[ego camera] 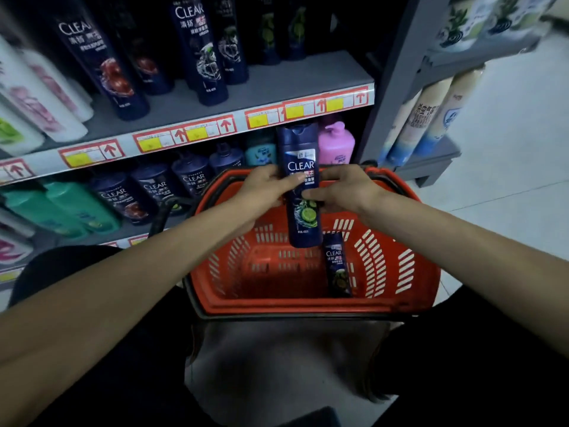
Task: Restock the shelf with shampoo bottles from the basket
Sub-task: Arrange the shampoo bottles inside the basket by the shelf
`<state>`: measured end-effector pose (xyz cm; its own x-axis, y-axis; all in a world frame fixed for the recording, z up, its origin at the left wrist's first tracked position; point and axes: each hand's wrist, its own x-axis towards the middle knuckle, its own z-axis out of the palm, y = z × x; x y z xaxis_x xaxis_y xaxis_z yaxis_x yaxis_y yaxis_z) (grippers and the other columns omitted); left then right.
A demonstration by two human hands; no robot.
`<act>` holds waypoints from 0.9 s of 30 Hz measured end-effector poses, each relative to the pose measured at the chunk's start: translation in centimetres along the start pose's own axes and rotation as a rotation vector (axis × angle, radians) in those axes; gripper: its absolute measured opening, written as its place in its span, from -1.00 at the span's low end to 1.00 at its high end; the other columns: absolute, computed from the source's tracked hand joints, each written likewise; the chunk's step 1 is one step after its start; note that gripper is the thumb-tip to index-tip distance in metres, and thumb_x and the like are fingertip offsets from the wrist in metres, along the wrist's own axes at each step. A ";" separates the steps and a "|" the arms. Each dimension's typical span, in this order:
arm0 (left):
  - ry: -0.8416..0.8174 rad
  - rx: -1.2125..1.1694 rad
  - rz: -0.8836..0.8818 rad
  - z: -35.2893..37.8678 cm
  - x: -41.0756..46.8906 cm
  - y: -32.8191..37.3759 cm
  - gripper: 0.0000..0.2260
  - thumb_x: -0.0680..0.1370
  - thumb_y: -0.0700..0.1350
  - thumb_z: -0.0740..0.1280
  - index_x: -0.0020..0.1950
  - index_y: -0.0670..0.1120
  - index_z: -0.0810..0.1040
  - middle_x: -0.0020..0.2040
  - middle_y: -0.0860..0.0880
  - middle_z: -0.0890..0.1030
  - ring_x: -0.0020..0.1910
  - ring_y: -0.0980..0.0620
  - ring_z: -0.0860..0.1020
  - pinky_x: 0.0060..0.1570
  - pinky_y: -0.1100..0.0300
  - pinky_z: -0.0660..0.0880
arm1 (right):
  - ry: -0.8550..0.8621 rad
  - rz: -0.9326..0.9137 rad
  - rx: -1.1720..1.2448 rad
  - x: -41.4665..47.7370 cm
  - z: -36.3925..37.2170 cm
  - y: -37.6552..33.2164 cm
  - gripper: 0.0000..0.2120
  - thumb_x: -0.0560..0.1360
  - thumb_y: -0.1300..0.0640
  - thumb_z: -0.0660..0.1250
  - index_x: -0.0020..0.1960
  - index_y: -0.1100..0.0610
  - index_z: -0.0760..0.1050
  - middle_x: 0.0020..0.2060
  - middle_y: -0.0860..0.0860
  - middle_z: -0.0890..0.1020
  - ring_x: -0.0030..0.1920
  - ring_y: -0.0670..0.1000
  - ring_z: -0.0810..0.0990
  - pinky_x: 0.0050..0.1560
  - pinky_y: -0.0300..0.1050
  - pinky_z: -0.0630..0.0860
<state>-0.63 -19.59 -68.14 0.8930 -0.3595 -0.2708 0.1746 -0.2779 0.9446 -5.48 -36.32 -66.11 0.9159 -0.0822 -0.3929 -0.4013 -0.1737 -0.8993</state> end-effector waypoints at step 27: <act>0.412 -0.205 0.078 -0.5 0.5 3.6 -0.52 0.41 0.11 0.57 0.12 -0.15 0.50 -0.03 -0.07 0.68 -0.15 0.14 0.70 -0.20 0.11 0.65 | 0.280 -0.475 -0.578 2.4 3.4 -0.6 -0.31 0.28 -0.06 0.58 0.35 -0.04 0.44 0.01 0.00 0.60 -0.03 0.05 0.61 -0.03 0.07 0.60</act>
<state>0.59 -20.34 -64.78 0.9898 0.0225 -0.1408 0.1420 -0.0678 0.9875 -3.04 -33.11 -67.17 0.9851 -0.1018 0.1387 0.0215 -0.7270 -0.6863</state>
